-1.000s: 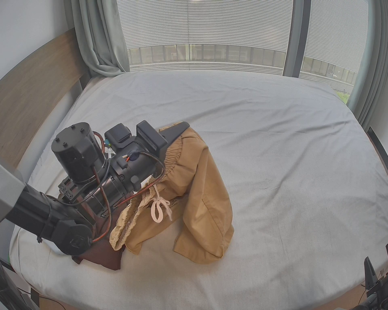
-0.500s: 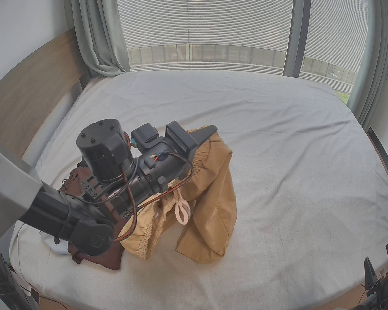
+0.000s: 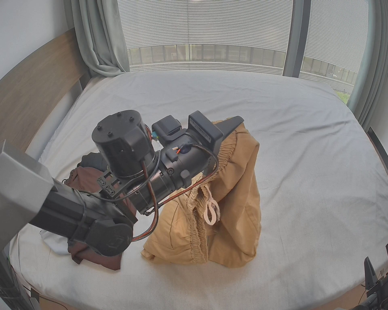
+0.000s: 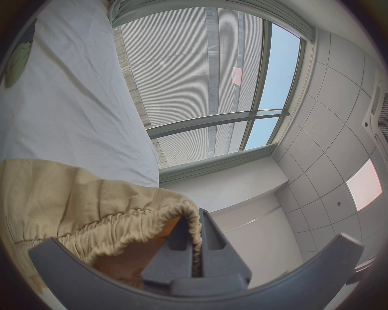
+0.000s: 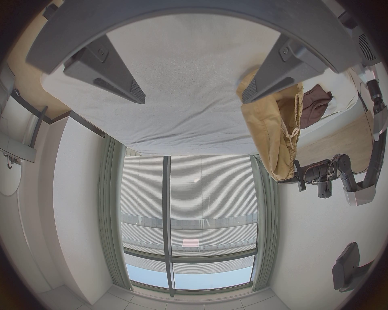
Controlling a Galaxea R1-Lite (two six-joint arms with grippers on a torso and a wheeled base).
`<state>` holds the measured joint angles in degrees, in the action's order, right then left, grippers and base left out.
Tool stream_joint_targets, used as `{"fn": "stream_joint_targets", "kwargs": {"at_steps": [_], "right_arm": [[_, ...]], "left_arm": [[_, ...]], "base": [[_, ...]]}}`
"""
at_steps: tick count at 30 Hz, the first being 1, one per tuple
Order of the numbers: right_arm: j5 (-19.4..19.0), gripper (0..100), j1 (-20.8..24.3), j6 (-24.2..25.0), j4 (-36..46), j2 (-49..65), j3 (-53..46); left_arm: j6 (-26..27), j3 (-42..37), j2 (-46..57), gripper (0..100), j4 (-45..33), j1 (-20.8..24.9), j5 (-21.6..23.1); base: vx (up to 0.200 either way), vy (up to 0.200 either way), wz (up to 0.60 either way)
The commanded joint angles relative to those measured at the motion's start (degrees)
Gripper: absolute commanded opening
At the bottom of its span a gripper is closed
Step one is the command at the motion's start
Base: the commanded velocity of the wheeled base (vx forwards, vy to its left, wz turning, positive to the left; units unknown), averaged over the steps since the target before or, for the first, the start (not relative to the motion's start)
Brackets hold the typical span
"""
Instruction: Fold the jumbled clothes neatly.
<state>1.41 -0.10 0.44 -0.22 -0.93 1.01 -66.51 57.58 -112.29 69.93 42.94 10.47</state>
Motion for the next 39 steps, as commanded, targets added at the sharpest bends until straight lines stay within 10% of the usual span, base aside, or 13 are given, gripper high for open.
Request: {"fn": "stream_joint_targets", "kwargs": {"at_steps": [1, 29, 39], "right_arm": [[0.0, 100, 0.0, 0.0, 0.0, 0.9, -1.0], [0.0, 100, 0.0, 0.0, 0.0, 0.9, -1.0], [0.0, 100, 0.0, 0.0, 0.0, 0.9, -1.0]], "left_arm": [[0.0, 1.1, 0.7, 0, -0.1, 1.0, 0.0], [-1.7, 15.0, 0.3, 0, -8.2, 8.6, 0.7], [-2.7, 8.1, 0.3, 0, -4.6, -1.7, -2.3]], "base": [[0.0, 0.0, 0.0], [0.0, 0.0, 0.0], [0.0, 0.0, 0.0]]}}
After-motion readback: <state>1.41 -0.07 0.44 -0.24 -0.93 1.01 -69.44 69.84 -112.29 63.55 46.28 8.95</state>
